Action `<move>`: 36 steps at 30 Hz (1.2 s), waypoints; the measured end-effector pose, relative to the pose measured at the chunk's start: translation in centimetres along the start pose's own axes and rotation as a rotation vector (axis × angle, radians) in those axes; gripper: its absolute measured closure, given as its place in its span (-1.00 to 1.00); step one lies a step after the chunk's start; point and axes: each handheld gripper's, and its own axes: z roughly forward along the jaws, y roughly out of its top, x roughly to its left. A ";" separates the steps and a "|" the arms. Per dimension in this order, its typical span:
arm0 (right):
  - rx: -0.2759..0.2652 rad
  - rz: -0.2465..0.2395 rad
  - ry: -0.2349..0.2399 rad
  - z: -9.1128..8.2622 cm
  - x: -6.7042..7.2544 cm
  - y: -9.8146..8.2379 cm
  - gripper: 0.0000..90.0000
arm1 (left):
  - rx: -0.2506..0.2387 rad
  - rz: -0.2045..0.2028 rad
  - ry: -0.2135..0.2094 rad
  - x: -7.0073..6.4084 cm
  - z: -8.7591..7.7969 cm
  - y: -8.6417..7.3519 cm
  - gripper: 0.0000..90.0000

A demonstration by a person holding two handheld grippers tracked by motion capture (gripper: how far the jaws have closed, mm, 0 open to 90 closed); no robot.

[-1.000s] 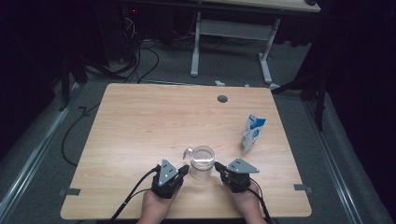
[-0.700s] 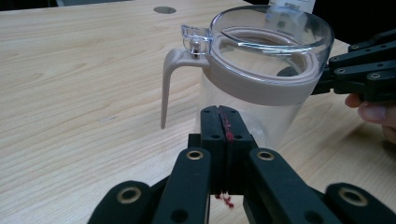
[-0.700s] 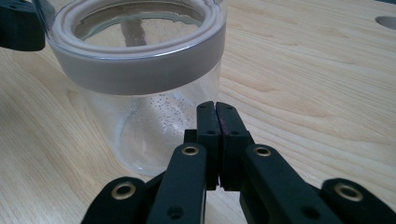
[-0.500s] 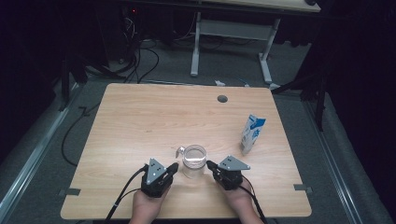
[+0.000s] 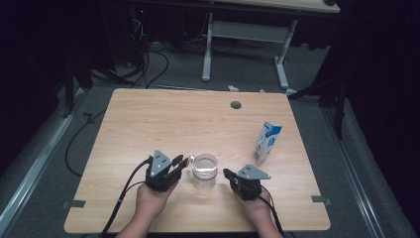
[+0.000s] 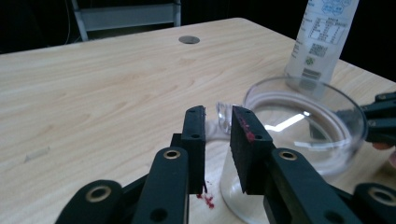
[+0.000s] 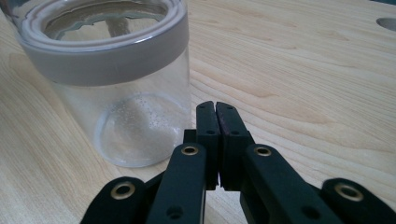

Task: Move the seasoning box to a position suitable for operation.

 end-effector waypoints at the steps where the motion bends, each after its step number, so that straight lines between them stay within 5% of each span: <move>1: -0.002 0.001 0.001 0.0 0.0 0.0 0.98 | -0.002 0.003 0.001 0.0 0.2 0.2 0.65; 11: 0.002 0.001 0.003 0.0 0.0 -0.2 0.98 | 0.002 0.030 -0.024 -0.7 2.0 1.3 1.00; 20: 0.001 0.003 0.004 -0.2 -0.1 -0.2 0.98 | 0.013 0.049 0.004 -0.8 2.6 1.1 1.00; 36: 0.001 0.014 0.015 -0.2 0.1 -0.4 0.98 | 0.007 0.042 -0.020 -0.9 2.7 0.9 1.00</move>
